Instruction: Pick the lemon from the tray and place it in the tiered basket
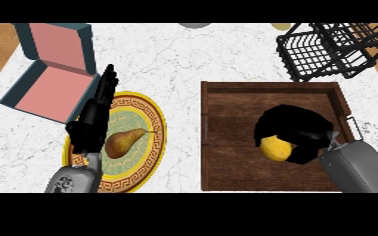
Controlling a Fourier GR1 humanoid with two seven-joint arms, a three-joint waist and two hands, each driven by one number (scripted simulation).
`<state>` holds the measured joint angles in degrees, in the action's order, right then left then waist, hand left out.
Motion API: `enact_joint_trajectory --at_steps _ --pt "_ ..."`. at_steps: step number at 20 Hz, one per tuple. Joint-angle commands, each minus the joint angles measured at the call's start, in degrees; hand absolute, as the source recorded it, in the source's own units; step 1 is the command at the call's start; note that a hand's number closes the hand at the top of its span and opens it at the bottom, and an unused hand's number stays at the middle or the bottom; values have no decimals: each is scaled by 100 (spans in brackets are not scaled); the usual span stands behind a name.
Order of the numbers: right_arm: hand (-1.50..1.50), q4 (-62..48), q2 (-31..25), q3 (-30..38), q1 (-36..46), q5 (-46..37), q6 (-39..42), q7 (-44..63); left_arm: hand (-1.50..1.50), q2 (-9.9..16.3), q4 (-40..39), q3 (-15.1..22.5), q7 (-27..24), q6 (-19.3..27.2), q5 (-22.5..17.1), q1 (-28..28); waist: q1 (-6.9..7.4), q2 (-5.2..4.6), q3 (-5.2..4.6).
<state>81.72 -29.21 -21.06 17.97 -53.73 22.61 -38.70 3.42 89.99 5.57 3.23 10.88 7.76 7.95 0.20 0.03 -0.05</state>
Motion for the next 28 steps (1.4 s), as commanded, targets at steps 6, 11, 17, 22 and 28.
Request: enact_joint_trajectory --at_steps 6,11,17,22,28 --pt "150 -486 573 263 129 -705 -690 469 0 -108 36 78 -46 70 166 -131 21 -12 5" --pt "150 -834 50 1033 -352 -1592 -444 2940 0 40 101 -99 20 68 115 -107 -224 9 -19" --pt "150 -68 574 1374 -443 -1876 -266 4534 0 -9 -111 -98 -204 -61 -6 -184 -90 11 -1" --pt "150 1391 773 1593 -426 -1872 329 5328 0 42 -38 -179 -37 -143 -64 24 -85 21 1" --pt "150 2843 314 2665 387 -1143 1620 5557 0 252 -10 -376 -38 -275 -171 -50 -112 48 -4"
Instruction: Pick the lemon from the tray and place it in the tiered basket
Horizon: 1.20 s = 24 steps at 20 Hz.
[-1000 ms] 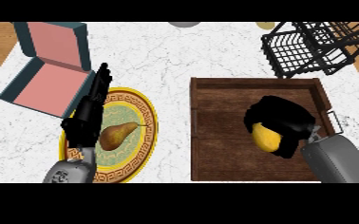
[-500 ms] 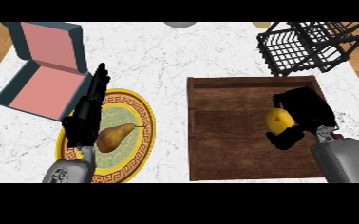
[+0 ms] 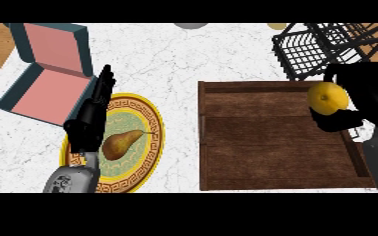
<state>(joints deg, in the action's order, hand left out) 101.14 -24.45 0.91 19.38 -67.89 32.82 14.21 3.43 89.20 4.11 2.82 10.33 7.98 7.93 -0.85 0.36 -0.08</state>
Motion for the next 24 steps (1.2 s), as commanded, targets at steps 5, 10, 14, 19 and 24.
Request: enact_joint_trajectory --at_steps 5,10,14,19,24 --pt "150 1440 -1 1216 1139 985 1895 849 0 -107 -214 13 -264 64 73 64 31 -16 1" --pt "150 885 -550 2007 2162 1480 2583 916 0 -113 311 179 -71 -3 98 -319 106 -14 4" --pt "150 137 -59 2609 2765 1898 2247 1203 0 -105 19 102 -269 -83 15 -233 130 -22 4" --pt "150 -651 -228 2231 3301 1855 1842 1419 0 11 -27 -60 19 -146 34 149 125 -38 5" --pt "150 -1954 -621 2086 3401 1513 652 740 0 -206 -249 90 -115 2 173 187 155 -61 7"
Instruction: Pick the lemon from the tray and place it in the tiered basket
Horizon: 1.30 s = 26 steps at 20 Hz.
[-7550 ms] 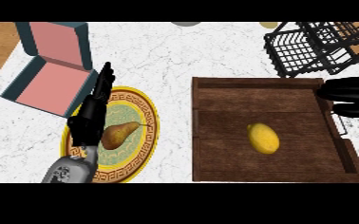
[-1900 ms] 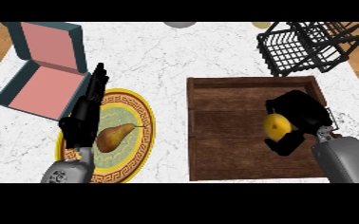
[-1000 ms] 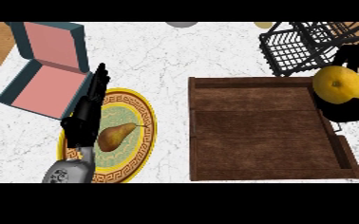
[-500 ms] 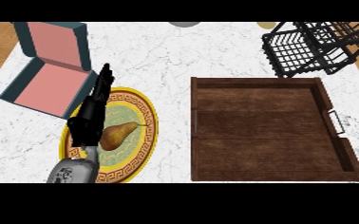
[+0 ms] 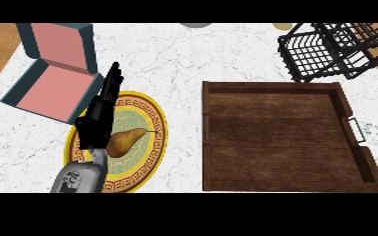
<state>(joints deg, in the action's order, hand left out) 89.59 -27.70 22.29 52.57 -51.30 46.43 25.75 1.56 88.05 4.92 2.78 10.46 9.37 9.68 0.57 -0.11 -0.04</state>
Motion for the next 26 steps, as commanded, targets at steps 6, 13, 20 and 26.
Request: enact_joint_trajectory --at_steps 6,13,20,26 --pt "150 -1691 -582 -560 -45 -618 -1510 -981 0 -49 399 225 14 6 159 -451 34 -4 4" --pt "150 -3430 -982 -736 389 -1029 -2523 -1769 0 -101 314 171 145 1 133 -240 66 -22 5" --pt "-150 -4862 -893 347 769 -312 -2865 -1654 0 -74 104 101 -86 -97 56 -161 125 -54 10" --pt "-150 -4813 -846 970 1006 421 -2954 -1567 0 64 66 -134 -168 -152 -61 -168 24 -14 5"
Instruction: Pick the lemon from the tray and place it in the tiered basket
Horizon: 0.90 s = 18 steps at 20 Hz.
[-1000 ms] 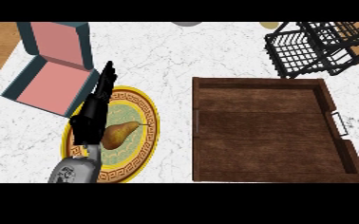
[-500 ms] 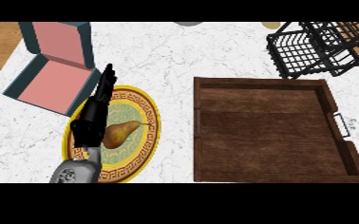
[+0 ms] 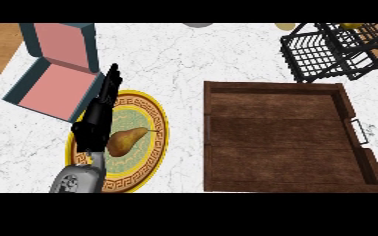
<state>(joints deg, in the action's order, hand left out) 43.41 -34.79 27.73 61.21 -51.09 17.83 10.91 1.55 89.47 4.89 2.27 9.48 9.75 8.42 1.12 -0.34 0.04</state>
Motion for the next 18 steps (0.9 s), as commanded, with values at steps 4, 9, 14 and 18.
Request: enact_joint_trajectory --at_steps 4,9,14,18 --pt "-150 -196 -254 956 115 726 -681 88 0 -135 -253 -11 96 143 86 239 -104 12 -1" --pt "-150 -431 -1179 1587 -65 1037 -577 431 0 -18 103 -98 264 31 -53 93 -122 37 2" --pt "-150 -961 -2016 2462 -753 1710 -182 -22 0 170 -6 -227 -164 -177 -194 -186 -137 18 6" --pt "-150 -1243 -2662 3021 -1894 2139 489 -1017 0 116 2 -239 -158 30 -48 -217 -232 28 16"
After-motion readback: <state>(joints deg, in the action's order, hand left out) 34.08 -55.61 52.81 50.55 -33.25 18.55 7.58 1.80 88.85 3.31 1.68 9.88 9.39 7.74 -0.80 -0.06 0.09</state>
